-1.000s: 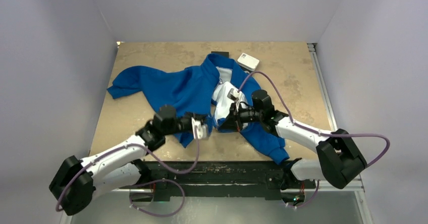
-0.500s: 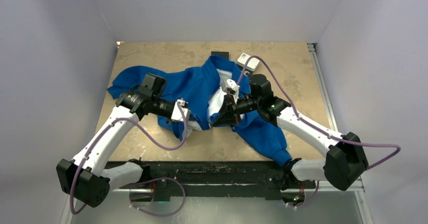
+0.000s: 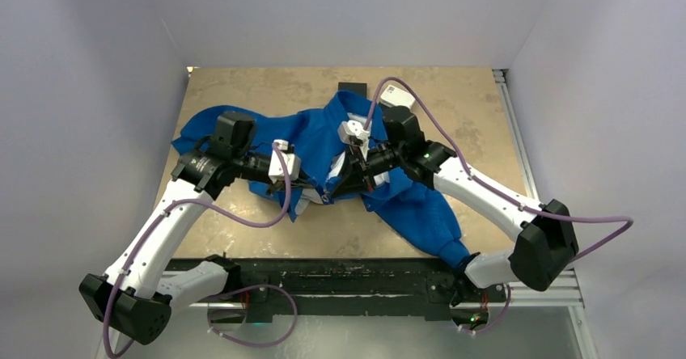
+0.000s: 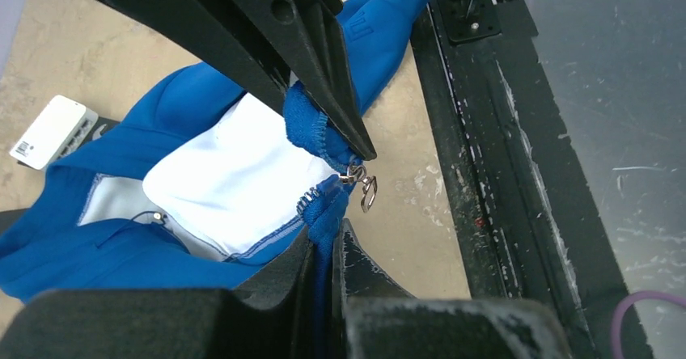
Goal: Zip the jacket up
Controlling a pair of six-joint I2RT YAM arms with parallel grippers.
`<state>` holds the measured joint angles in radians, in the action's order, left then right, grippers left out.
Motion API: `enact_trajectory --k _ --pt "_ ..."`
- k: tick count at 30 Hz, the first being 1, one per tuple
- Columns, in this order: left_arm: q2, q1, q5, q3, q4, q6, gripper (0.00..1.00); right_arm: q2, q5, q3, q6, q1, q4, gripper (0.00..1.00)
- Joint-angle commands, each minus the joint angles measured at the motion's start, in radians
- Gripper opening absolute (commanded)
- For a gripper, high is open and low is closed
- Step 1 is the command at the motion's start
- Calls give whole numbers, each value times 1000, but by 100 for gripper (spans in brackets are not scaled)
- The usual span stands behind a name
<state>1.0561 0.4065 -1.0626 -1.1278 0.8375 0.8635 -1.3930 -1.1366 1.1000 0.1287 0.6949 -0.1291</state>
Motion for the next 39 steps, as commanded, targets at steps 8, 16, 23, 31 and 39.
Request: enact_trajectory --k 8,16,23,31,39 --pt "-12 5 -66 -20 -131 -175 0 68 -2 4 59 6 45 0" --pt "-23 17 -50 -10 36 64 0 75 -70 -20 11 4 174 0" --pt "-30 29 -71 4 -52 -28 0 48 -66 10 44 5 171 0" --pt "-33 29 -68 23 -92 -63 0 52 -79 5 38 5 187 0" --pt "-30 29 -61 23 -86 -57 0 70 -66 -28 -9 4 276 0"
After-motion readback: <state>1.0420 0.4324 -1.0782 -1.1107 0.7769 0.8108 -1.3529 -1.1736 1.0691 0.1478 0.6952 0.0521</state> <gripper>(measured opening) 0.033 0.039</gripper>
